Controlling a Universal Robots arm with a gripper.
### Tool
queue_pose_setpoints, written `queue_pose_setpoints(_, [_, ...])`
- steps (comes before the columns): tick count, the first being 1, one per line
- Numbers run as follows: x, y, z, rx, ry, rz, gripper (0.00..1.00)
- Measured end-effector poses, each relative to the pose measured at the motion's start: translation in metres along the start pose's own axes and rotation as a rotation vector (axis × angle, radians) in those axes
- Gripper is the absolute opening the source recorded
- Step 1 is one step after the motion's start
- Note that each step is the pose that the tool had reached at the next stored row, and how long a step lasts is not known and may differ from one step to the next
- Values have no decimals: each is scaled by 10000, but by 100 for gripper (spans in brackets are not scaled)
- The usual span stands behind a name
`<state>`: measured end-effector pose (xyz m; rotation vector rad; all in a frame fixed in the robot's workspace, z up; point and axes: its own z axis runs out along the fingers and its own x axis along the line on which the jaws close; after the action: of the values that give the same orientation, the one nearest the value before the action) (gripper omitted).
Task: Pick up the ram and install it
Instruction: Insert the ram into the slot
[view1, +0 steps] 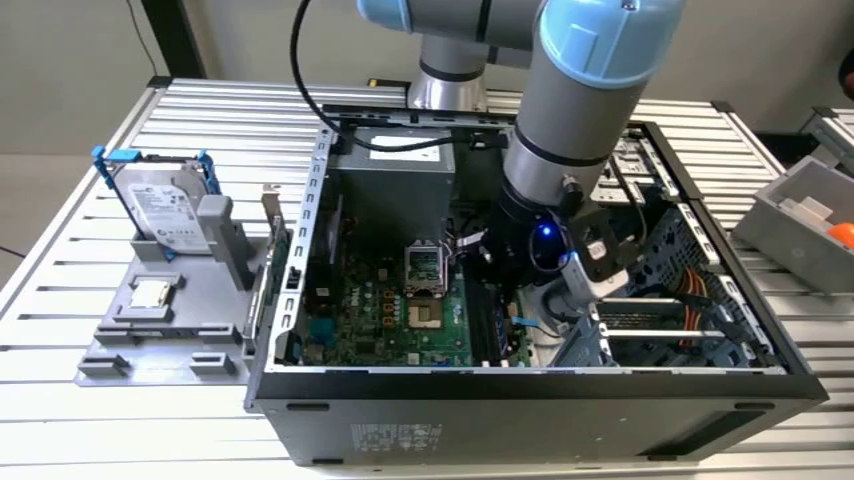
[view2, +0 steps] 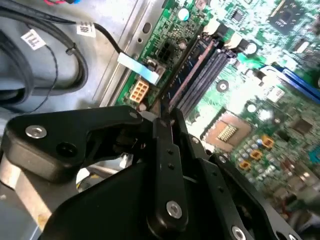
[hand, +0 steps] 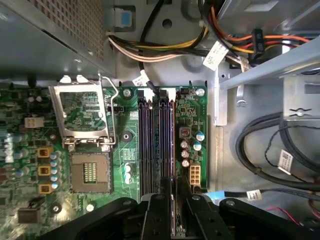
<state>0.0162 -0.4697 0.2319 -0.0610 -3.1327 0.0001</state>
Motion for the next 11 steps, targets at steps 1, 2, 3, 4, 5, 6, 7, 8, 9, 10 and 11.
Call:
queue_pose_setpoints(1, [0,0,-25,-1,0,0,100])
queue_pose_setpoints(2, [0,0,-53,0,1,0,100])
queue_pose_setpoints(3, [1,0,-75,0,1,0,100])
queue_pose_setpoints(4, [1,0,-91,0,1,0,100])
queue_pose_setpoints(5, [1,-1,-97,0,2,-1,100])
queue_pose_setpoints(6, [1,-1,-96,-3,1,0,100])
queue_pose_setpoints(7, [1,-1,-96,-3,1,0,100])
queue_pose_setpoints(8, [1,-2,-96,-2,1,0,100])
queue_pose_setpoints(9, [1,-3,-97,-1,1,0,0])
queue_pose_setpoints(10, [1,-3,-97,-1,1,0,0])
queue_pose_setpoints(11, [1,-4,-96,-2,1,0,0])
